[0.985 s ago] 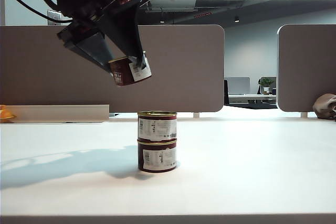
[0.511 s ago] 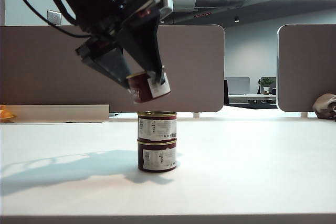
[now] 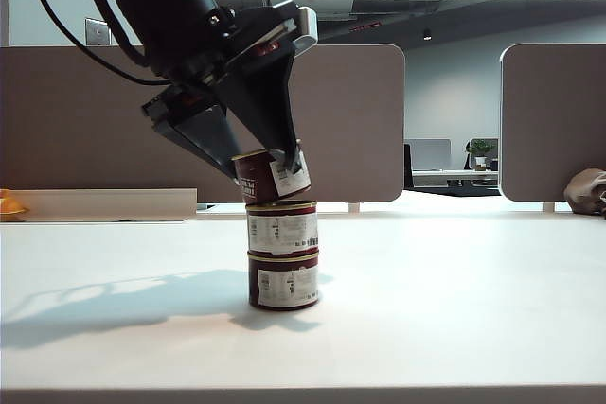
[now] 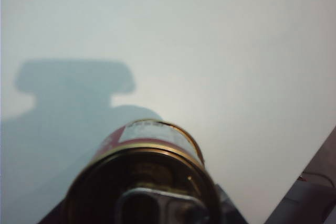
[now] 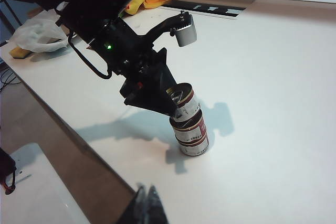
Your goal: Pick up the cans one by one and stack them together.
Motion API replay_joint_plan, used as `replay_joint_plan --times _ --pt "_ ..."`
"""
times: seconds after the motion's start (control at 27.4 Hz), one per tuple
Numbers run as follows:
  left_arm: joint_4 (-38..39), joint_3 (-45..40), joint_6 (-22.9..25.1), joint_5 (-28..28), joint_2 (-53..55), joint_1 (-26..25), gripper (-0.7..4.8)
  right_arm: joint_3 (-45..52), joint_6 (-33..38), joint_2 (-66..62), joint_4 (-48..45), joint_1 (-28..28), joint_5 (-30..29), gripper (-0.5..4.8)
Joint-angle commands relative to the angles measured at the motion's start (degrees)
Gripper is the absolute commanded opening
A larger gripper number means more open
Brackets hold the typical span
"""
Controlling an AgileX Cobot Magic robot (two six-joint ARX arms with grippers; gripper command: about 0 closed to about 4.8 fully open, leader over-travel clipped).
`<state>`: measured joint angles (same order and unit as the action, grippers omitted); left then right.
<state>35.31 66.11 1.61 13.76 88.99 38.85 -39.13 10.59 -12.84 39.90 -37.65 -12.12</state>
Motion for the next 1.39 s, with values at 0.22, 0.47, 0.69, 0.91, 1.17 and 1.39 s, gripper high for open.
replay_joint_plan --times 0.22,0.47,0.69,0.91,1.17,1.39 --pt "-1.6 0.3 -0.1 0.7 0.0 0.2 2.65 -0.3 0.1 0.0 -1.1 0.0 0.1 -0.01" --pt "-1.6 2.0 -0.2 1.7 0.1 0.2 3.12 -0.3 0.1 0.0 -1.1 0.0 0.3 -0.01" --pt "0.8 5.5 -0.1 1.5 0.0 0.5 3.05 -0.3 0.1 0.0 -1.1 0.0 0.6 -0.01" --pt "4.7 9.9 -0.3 1.6 -1.6 0.5 0.14 -0.3 -2.4 0.0 -0.9 0.0 2.6 -0.01" --pt "4.3 9.8 -2.8 -4.2 -13.0 0.5 -0.06 -0.3 -5.0 1.2 -2.2 0.1 6.3 -0.01" --pt "4.2 9.8 -4.0 -9.6 -25.2 0.5 -0.06 -0.2 -5.0 8.0 -4.0 0.1 12.2 -0.01"
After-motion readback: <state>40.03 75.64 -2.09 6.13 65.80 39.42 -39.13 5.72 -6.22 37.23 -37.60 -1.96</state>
